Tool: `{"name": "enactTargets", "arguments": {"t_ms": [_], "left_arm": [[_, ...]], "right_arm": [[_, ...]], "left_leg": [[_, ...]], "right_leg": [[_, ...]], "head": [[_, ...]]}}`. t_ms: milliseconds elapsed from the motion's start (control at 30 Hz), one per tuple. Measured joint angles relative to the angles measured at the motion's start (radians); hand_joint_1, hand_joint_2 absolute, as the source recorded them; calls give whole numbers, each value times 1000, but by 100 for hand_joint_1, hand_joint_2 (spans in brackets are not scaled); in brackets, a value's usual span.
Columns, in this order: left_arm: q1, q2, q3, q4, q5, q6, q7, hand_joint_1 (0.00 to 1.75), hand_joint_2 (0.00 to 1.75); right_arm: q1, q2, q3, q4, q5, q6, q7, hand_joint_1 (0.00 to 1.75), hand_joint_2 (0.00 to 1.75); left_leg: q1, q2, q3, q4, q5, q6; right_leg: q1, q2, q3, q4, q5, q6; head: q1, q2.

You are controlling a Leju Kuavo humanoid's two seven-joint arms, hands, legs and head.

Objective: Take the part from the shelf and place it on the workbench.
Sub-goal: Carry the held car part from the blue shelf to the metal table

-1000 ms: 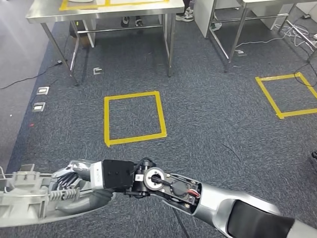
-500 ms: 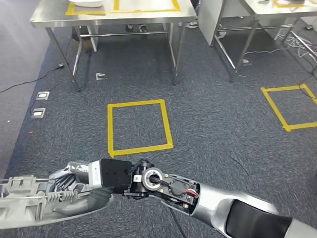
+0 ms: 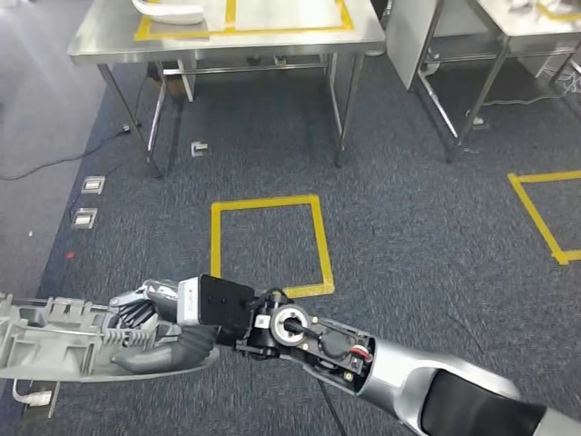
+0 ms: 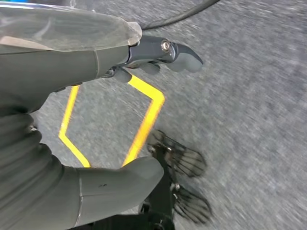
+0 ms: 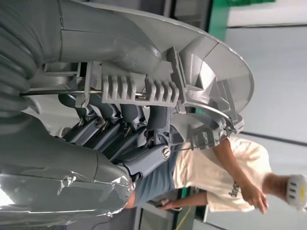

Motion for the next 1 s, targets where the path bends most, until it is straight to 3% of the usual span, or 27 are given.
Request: {"name": "enactTargets", "arguments": {"t_ms": [33, 100, 133, 167, 200, 267, 300, 333, 367, 433, 500, 567, 600, 633, 667, 700, 733, 800, 833, 867, 933, 1000], "left_arm": [[-1, -1, 0, 0, 0, 0, 0, 0, 175], [-1, -1, 0, 0, 1, 0, 0, 0, 175], [1, -1, 0, 0, 2, 0, 0, 0, 175], [3, 0, 0, 0, 2, 0, 0, 0, 175], [5, 0, 0, 0, 3, 0, 0, 0, 175], [9, 1, 0, 0, 3, 0, 0, 0, 175], [9, 2, 0, 0, 3, 0, 0, 0, 175], [10, 3, 0, 0, 3, 0, 0, 0, 175], [10, 3, 0, 0, 3, 0, 0, 0, 175], [7, 3, 0, 0, 3, 0, 0, 0, 175], [4, 2, 0, 0, 3, 0, 0, 0, 175], [4, 3, 0, 0, 3, 0, 0, 0, 175], [4, 3, 0, 0, 3, 0, 0, 0, 175], [5, 4, 0, 0, 3, 0, 0, 0, 175], [6, 4, 0, 0, 3, 0, 0, 0, 175], [7, 4, 0, 0, 3, 0, 0, 0, 175], [8, 3, 0, 0, 3, 0, 0, 0, 175], [8, -1, 0, 0, 2, 0, 0, 0, 175], [7, -3, 0, 0, 2, 0, 0, 0, 175], [6, -4, 0, 0, 2, 0, 0, 0, 175], [4, -3, 0, 0, 2, 0, 0, 0, 175], [3, -3, 0, 0, 1, 0, 0, 0, 175]], "right_arm": [[-1, 0, 0, 1, -3, 2, 0, 169, 175], [-1, 0, -1, 2, -10, 7, -4, 169, 175], [0, 0, -1, 3, -13, 9, -5, 169, 175], [1, 0, -1, 5, -15, 9, -5, 169, 175], [1, 0, -1, 7, -16, 9, -5, 169, 175], [1, 0, -1, 12, -19, 9, -4, 169, 175], [1, 0, -1, 14, -21, 10, -4, 169, 175], [1, 1, -1, 15, -23, 10, -4, 169, 175], [1, 1, -1, 16, -24, 10, -4, 169, 175], [2, 2, -2, 16, -25, 10, -3, 169, 175], [1, 2, -4, 16, -25, 10, -4, 169, 175], [0, 2, -5, 16, -25, 10, -5, 169, 175], [1, 2, -5, 16, -25, 9, -5, 169, 175], [3, 2, -5, 17, -23, 8, -5, 169, 175], [5, 2, -6, 18, -21, 7, -5, 169, 175], [6, 2, -6, 19, -17, 5, -6, 169, 175], [7, 2, -7, 21, -14, 2, -6, 169, 175], [8, 1, -9, 23, -8, -2, -8, 169, 175], [8, 1, -9, 24, -6, -3, -9, 169, 175], [8, 1, -10, 25, -5, -3, -10, 169, 175], [8, 2, -12, 24, -3, -4, -11, 169, 175], [7, 3, -14, 24, -3, -4, -11, 169, 175]], "left_leg": [[3, 1, -44, 63, -12, -6], [9, 1, -136, 161, -67, -20], [13, 1, -165, 174, -92, -26], [18, 1, -179, 157, -98, -32], [24, 1, -180, 110, -76, -38], [37, -12, -165, -29, 42, -50], [41, -18, -157, -81, 99, -50], [41, -23, -153, -112, 136, -45], [40, -22, -150, -123, 145, -35], [37, -12, -130, -118, 133, -11], [36, -2, -106, -119, 117, 8], [31, 4, -84, -120, 98, 18], [28, 7, -73, -120, 88, 21], [25, 9, -59, -120, 76, 23], [21, 10, -43, -120, 64, 25], [18, 11, -25, -120, 51, 26], [14, 11, -6, -121, 38, 26], [10, 10, 26, -125, 15, 24], [9, 10, 36, -128, 6, 20], [9, 10, 45, -129, 2, 15], [9, 12, 54, -122, 3, 5], [11, 12, 28, -63, 7, -2]], "right_leg": [[-3, 2, 14, -6, -7, -2], [-9, 8, 39, -10, -27, -2], [-12, 14, 53, -11, -39, 1], [-17, 22, 70, -10, -52, 4], [-21, 30, 88, -10, -66, 9], [-26, 46, 117, -6, -95, 22], [-27, 55, 123, -3, -110, 29], [-26, 62, 126, -2, -125, 36], [-26, 68, 133, 4, -132, 44], [-27, 66, 141, 18, -136, 56], [-27, 33, 118, 81, -146, 64], [-27, -3, 42, 209, -194, 71], [-26, -9, -2, 267, -225, 74], [-26, -12, -39, 306, -251, 75], [-26, -13, -59, 306, -258, 72], [-24, -13, -66, 273, -241, 66], [-21, -14, -61, 215, -195, 57], [-9, -19, -47, 87, -66, 35], [-3, -21, -41, 49, -23, 27], [1, -22, -36, 27, -3, 21], [1, -17, -8, 10, -8, 13], [-4, -13, 25, -9, -10, 5]], "head": [[-2, 0], [-6, 0], [-8, 0], [-10, 0], [-12, 0], [-21, 0], [-27, 0], [-29, 0], [-30, 0], [-22, 0], [-14, 0], [-3, 0], [1, 0], [5, 0], [8, 0], [12, 0], [16, 0], [17, 0], [15, 0], [13, 0], [12, 0], [7, 0]]}}
